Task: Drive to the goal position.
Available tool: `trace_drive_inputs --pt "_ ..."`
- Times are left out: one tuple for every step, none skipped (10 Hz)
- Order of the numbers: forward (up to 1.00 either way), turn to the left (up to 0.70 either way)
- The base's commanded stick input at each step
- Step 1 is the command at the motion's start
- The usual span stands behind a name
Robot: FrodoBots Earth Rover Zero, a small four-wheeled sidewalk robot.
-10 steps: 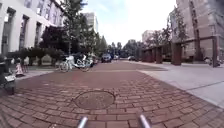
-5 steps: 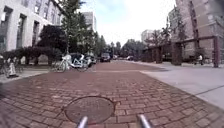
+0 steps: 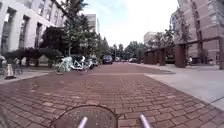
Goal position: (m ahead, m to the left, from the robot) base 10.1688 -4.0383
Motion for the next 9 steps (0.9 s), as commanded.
trace_drive_inputs --pt "0.70 0.00" --pt "0.70 0.00" --pt "0.70 0.00" --pt "0.70 0.00" --pt "0.70 0.00" --pt "0.70 0.00" --pt "0.70 0.00" --pt "0.70 0.00" --pt "0.70 0.00"
